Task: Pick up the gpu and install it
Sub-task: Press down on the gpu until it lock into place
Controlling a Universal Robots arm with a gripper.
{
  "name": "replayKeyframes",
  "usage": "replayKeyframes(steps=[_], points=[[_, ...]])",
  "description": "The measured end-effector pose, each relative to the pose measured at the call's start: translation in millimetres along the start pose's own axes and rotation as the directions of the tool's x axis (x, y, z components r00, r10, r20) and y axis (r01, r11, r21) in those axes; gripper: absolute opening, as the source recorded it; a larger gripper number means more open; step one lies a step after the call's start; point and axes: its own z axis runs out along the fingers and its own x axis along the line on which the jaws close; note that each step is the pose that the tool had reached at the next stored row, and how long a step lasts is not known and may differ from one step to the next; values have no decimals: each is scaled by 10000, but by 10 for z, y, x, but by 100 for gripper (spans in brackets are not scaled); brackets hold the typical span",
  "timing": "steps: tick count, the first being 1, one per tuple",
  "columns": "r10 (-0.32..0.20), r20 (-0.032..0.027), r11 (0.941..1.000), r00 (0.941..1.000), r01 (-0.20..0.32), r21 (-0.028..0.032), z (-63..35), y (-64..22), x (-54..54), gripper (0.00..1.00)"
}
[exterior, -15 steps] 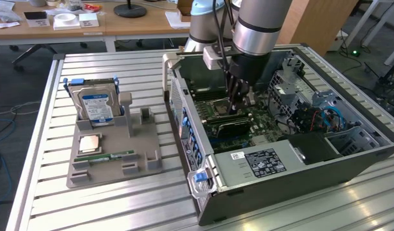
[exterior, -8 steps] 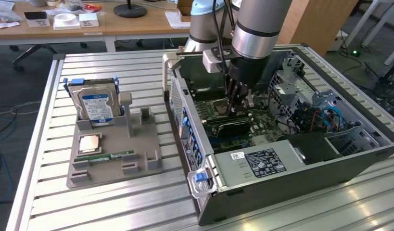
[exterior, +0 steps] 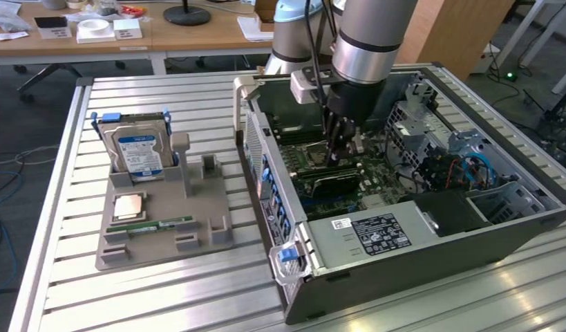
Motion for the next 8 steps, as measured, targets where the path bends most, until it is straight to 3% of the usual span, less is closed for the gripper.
replayKeyframes(steps=[8], points=[[2, 5, 10000, 10000, -2, -2, 69, 2, -2, 11]])
